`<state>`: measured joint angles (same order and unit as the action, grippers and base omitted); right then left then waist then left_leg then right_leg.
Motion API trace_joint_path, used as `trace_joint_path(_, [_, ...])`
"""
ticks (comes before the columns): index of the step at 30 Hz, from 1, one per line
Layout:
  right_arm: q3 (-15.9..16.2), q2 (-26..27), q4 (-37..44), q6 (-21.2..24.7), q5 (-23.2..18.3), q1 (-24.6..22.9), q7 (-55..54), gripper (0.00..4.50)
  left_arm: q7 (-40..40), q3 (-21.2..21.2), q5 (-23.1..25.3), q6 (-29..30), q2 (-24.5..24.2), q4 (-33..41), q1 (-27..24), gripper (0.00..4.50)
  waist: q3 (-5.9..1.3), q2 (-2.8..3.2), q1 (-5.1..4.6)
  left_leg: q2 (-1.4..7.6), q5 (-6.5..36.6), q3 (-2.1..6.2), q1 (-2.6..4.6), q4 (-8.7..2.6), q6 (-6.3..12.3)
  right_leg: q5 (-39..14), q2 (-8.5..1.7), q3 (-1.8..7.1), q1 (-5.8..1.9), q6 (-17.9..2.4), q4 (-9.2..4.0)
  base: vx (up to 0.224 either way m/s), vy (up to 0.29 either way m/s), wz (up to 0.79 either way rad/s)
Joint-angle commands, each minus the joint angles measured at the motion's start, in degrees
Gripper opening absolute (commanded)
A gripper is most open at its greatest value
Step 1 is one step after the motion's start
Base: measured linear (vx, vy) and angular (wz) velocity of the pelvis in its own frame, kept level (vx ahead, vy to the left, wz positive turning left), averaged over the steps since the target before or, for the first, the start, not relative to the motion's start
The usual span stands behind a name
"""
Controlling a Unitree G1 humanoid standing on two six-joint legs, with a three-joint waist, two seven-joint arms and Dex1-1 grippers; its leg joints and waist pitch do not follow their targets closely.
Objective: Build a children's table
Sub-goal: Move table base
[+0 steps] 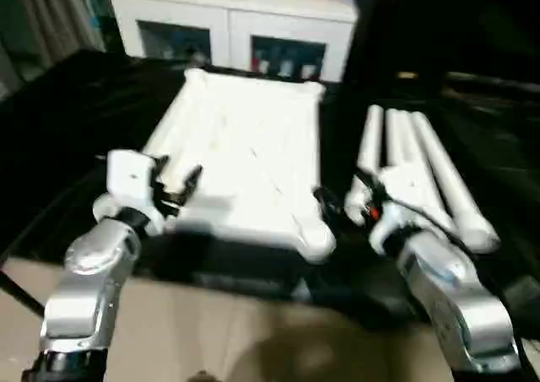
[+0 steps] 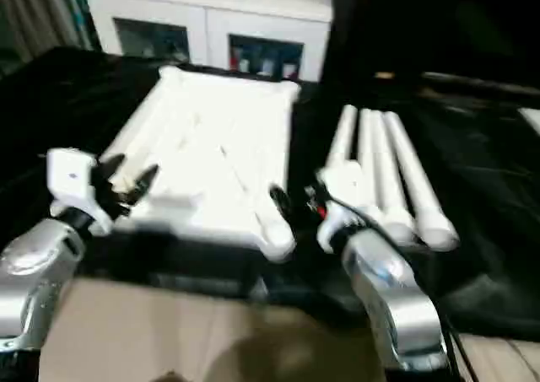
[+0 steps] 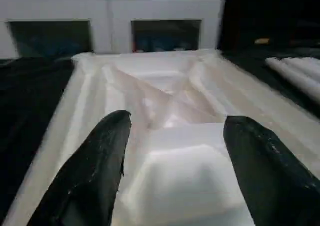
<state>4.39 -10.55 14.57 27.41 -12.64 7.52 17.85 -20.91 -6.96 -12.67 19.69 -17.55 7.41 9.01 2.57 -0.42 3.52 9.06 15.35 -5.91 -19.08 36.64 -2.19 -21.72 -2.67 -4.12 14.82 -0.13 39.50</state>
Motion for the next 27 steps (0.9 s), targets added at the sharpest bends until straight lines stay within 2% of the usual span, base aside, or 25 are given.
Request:
trace_joint_path(1, [-1.14, -1.03, 0.65, 0.47, 0.46, -0.62, 0.04, 4.50, -0.08, 1.33, 0.26, 0.59, 0.67, 0.29, 1.01, 3.38, -5.08, 2.12, -3.06, 10.07, -16.75, 9.17, 12.06, -3.86, 28.17, -2.90, -1.80, 0.17, 10.71, 3.36, 3.93, 0.226, 0.013, 0.10])
trace_joint_path(2, [-1.22, -1.08, 0.78, 0.60, 0.31, -0.62, 0.18, 4.50, 0.07, 1.40, 0.37, 0.66, 0.74, 0.25, 1.08, 3.38, -4.81, 1.96, -3.62, 9.83, -18.06, 8.74, 10.69, -4.48, 28.88, -0.47, -2.21, 0.47, 11.41, 4.61, 4.89, 0.218, -0.023, -0.09])
trace_joint_path(3, [-1.29, -1.38, 1.56, 1.45, 0.03, 0.13, 0.38, 4.50, 0.22, 1.38, 0.15, 1.43, 0.84, 0.56, 1.92, 3.38, -4.22, 1.09, -4.05, 7.96, -17.16, 6.32, 8.77, -5.96, 28.43, 4.47, -2.28, 0.44, 12.27, 5.20, 5.35, 0.174, -0.031, -0.17])
trace_joint_path(4, [-1.14, -1.28, 1.88, 1.88, -0.40, 0.71, 0.43, 4.50, 0.01, 1.26, 0.27, 1.42, 0.67, 0.41, 2.49, 3.38, -3.65, -0.80, -4.64, 5.94, -12.77, 3.67, 7.59, -6.93, 26.17, 11.32, -2.72, 1.42, 12.21, 2.12, 2.34, 0.174, -0.031, -0.17])
trace_joint_path(5, [-0.73, -1.29, 2.10, 2.10, -0.51, 1.15, 0.52, 4.50, -0.36, 1.21, 0.43, 0.97, 0.47, -0.06, 2.93, 3.38, -2.89, -1.82, -4.41, 3.48, -6.99, 0.64, 5.87, -7.09, 23.10, 15.40, -3.02, 2.09, 10.60, -0.97, -1.51, 0.173, -0.053, -0.03])
trace_joint_path(6, [-0.49, -1.96, 2.23, 2.32, -0.64, 1.65, 1.01, 4.50, -0.68, 1.52, 0.63, 0.48, 0.48, -0.52, 3.58, 3.38, -3.29, -5.76, -3.49, -3.05, 6.99, -2.88, 1.84, -3.91, 16.00, 5.90, -3.68, 7.01, 3.79, -0.44, -7.08, 0.188, -0.094, 0.11])
trace_joint_path(7, [-0.47, -2.15, 2.25, 2.37, -0.68, 1.76, 1.11, 4.50, -0.70, 1.63, 0.67, 0.43, 0.48, -0.60, 3.74, 3.38, -3.57, -5.82, -1.95, -5.16, 9.11, -1.64, -0.05, 4.83, 10.47, -21.71, -8.90, 12.84, 0.12, -4.06, -11.50, 0.188, -0.094, 0.11])
trace_joint_path(8, [0.39, -3.44, 3.09, 2.42, -0.15, 2.01, 2.08, 4.50, -3.61, 2.50, -0.14, 0.24, -0.66, -1.16, 4.15, 3.38, -3.38, -4.63, -1.58, -4.12, 6.01, 0.15, -0.94, 5.89, 7.97, -24.99, -10.67, 13.44, -1.06, -8.05, -11.15, 0.200, -0.088, 0.05])
trace_joint_path(9, [0.57, -4.30, 3.90, 2.51, -0.19, 2.03, 2.97, 4.50, -6.55, 3.59, -0.79, -0.12, -1.78, -1.50, 4.34, 3.38, -3.25, -4.59, -1.63, -3.31, 0.63, 1.71, -3.73, 6.86, 4.28, -13.38, -10.26, 13.92, -2.28, -12.94, -9.83, 0.198, -0.047, 0.02])
trace_joint_path(10, [0.59, -4.67, 4.33, 2.58, -0.21, 2.00, 3.43, 4.50, -7.91, 4.17, -1.14, -0.27, -2.35, -1.60, 4.40, 3.38, -3.13, -4.04, -1.74, -2.29, -5.91, 2.58, -4.66, 6.26, 1.50, 8.59, -10.06, 13.00, -1.81, -18.28, -8.56, 0.198, -0.047, 0.02])
trace_joint_path(11, [0.68, -5.90, 4.96, 2.34, -0.44, 2.16, 5.16, 4.50, -11.44, 5.16, -1.89, -1.31, -3.71, -1.97, 4.71, 3.38, -3.33, -3.85, -1.85, -1.50, -10.85, 2.83, -4.92, 4.78, 0.80, 22.33, -9.49, 11.93, -1.16, -19.89, -7.52, 0.168, -0.012, 0.07])
trace_joint_path(12, [0.68, -6.68, 5.27, 2.17, -0.67, 2.29, 6.27, 4.50, -13.55, 5.71, -2.30, -2.01, -4.47, -2.17, 4.93, 3.38, -3.01, -2.10, -2.08, 0.18, -19.33, 2.72, -4.35, -1.20, 0.73, 34.41, -5.87, 7.39, 1.00, -18.59, -5.76, 0.121, 0.018, 0.04])
trace_joint_path(13, [0.75, -8.08, 5.68, 2.87, -1.46, 2.69, 8.17, 4.50, -17.42, 6.43, -2.91, -2.68, -6.12, -3.11, 5.73, 3.55, -4.00, 1.09, -1.59, 1.52, -29.19, 2.50, -1.98, -4.19, 3.79, 38.76, -1.65, 4.08, 2.39, -12.11, -3.44, 0.121, 0.018, 0.04])
trace_joint_path(14, [0.72, -9.26, 5.99, 3.84, -2.62, 3.16, 10.04, 4.50, -21.06, 6.88, -4.10, -2.28, -7.36, -3.92, 6.60, 3.66, -3.78, 1.66, -2.78, 3.67, -36.95, 3.95, -1.52, -2.72, 6.41, 37.54, 0.06, 3.00, 4.51, -9.06, -1.16, 0.074, 0.003, -0.09])
trace_joint_path(15, [0.87, -10.48, 5.91, 4.04, -3.41, 3.60, 12.02, 4.50, -24.34, 7.09, -5.83, -0.99, -7.99, -4.71, 7.43, 3.71, -4.62, 2.53, -2.40, 8.28, -48.03, 6.98, 2.43, -2.01, 10.50, 24.51, -3.13, 4.97, 7.86, -4.52, -1.36, 0.052, 0.015, -0.03])
trace_joint_path(16, [0.98, -11.44, 5.75, 4.05, -3.81, 3.83, 13.45, 4.50, -26.48, 7.49, -6.80, -0.13, -8.41, -5.19, 7.96, 3.71, -4.62, 1.77, -2.69, 7.20, -47.87, 6.59, 2.09, -1.98, 12.00, 22.30, -4.93, 6.05, 7.84, -3.69, -2.90, 0.052, 0.015, -0.03])
trace_joint_path(17, [1.07, -12.14, 5.61, 4.08, -4.10, 4.00, 14.48, 4.50, -27.98, 7.88, -7.34, 0.45, -8.73, -5.59, 8.35, 3.83, -4.29, 1.05, -2.16, 5.25, -42.42, 5.00, 0.88, -2.11, 11.25, 22.86, -4.86, 6.11, 7.07, -4.42, -4.21, 0.009, 0.075, 0.12])
trace_joint_path(18, [1.55, -15.22, 4.93, 4.33, -5.05, 4.69, 18.51, 4.50, -33.31, 10.26, -7.79, 1.77, -10.19, -7.90, 10.21, 3.83, -3.37, -0.13, -1.53, 1.98, -24.54, 1.68, -1.73, -3.09, 8.16, 21.42, -5.16, 6.00, 5.01, -8.15, -5.66, -0.036, 0.057, 0.04])
trace_joint_path(19, [1.59, -15.74, 4.86, 4.45, -5.19, 4.78, 19.09, 4.50, -33.98, 10.74, -7.63, 1.95, -10.44, -8.28, 10.55, 4.07, -3.12, -0.53, -0.50, 2.00, -8.85, 0.48, -2.15, -4.19, 4.55, 15.56, -5.85, 6.30, 3.60, -10.48, -6.53, -0.036, 0.057, 0.04])
trace_joint_path(20, [1.77, -17.47, 4.65, 4.68, -5.73, 5.06, 21.28, 4.50, -36.37, 12.44, -6.99, 2.15, -11.31, -9.65, 11.67, 4.07, -3.03, -0.12, -0.41, 2.24, -4.05, 0.26, -1.81, -4.57, 3.23, 13.18, -5.65, 6.25, 3.57, -11.57, -6.60, 0.000, 0.000, 0.00])
trace_joint_path(21, [2.12, -20.13, 4.41, 4.74, -6.40, 5.45, 24.84, 4.50, -39.96, 15.38, -4.97, 0.84, -12.68, -12.21, 13.49, 4.11, -2.73, -0.44, -0.69, 2.74, 2.78, -0.37, -1.40, -5.37, 2.25, 8.24, -5.23, 6.03, 3.50, -12.63, -7.16, -0.059, -0.010, 0.06])
trace_joint_path(24, [2.69, -24.54, 4.64, 5.22, -6.71, 5.82, 30.37, 4.50, -48.39, 20.57, -3.10, 1.19, -14.74, -16.45, 16.44, 4.11, -2.01, 0.49, -1.45, 3.54, 11.63, -1.01, -1.21, -6.57, -0.61, -3.93, -5.05, 5.84, 4.20, -12.29, -7.82, -0.038, -0.004, 0.01])
trace_joint_path(25, [2.75, -25.23, 4.80, 5.37, -6.84, 5.82, 31.14, 4.50, -49.15, 21.32, -2.26, 0.35, -14.77, -17.52, 17.00, 4.11, -2.12, 0.25, -1.61, 3.62, 12.58, -1.00, -1.21, -6.59, -1.22, -5.90, -5.20, 5.94, 4.09, -11.56, -7.86, 0.000, 0.000, 0.00])
trace_joint_path(26, [2.85, -25.96, 5.02, 5.47, -6.99, 5.76, 31.97, 4.50, -49.37, 21.96, -1.00, -1.18, -14.67, -18.81, 17.55, 4.11, -2.16, 0.65, -1.51, 3.70, 12.61, -0.99, -1.15, -6.58, -1.23, -6.05, -5.41, 6.01, 4.21, -11.50, -8.01, 0.000, 0.000, 0.00])
trace_joint_path(27, [2.94, -26.58, 5.24, 5.60, -7.14, 5.69, 32.66, 4.50, -49.40, 22.46, 0.21, -2.76, -14.54, -20.06, 18.03, 3.94, -2.22, 0.29, -1.64, 3.71, 12.29, -1.19, -1.21, -6.36, -0.94, -6.03, -5.54, 6.12, 4.25, -11.56, -8.14, 0.000, 0.000, 0.00])
